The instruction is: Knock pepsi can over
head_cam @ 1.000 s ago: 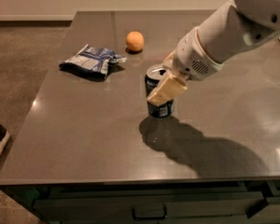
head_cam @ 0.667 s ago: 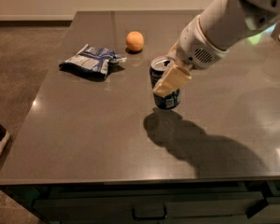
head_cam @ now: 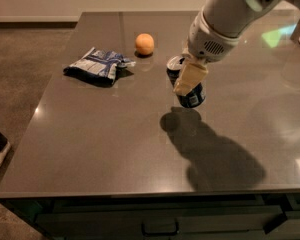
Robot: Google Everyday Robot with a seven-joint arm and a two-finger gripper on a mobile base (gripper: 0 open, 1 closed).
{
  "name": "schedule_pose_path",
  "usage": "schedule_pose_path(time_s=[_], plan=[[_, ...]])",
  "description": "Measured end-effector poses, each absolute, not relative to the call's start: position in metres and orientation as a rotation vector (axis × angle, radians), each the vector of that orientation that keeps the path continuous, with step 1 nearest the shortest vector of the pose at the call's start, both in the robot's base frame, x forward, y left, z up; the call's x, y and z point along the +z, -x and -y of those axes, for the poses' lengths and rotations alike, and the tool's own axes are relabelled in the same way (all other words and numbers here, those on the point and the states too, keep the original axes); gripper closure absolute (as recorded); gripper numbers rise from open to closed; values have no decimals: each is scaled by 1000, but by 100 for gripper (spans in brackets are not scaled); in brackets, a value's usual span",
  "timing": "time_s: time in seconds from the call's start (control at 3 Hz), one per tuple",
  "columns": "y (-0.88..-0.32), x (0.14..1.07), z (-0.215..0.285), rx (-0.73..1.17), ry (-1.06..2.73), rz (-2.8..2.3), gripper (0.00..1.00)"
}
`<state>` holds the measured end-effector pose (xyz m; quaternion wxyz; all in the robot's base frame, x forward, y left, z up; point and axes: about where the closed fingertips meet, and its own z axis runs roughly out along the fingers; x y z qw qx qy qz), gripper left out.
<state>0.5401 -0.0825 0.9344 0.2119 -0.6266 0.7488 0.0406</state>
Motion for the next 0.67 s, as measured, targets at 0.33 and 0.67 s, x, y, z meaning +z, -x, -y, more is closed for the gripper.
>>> schedule_pose_path(time_s=[0.33, 0.67], plan=[[-549, 931, 95, -34, 1836, -2104, 100], [-554, 922, 106, -135, 1908, -2130, 100]])
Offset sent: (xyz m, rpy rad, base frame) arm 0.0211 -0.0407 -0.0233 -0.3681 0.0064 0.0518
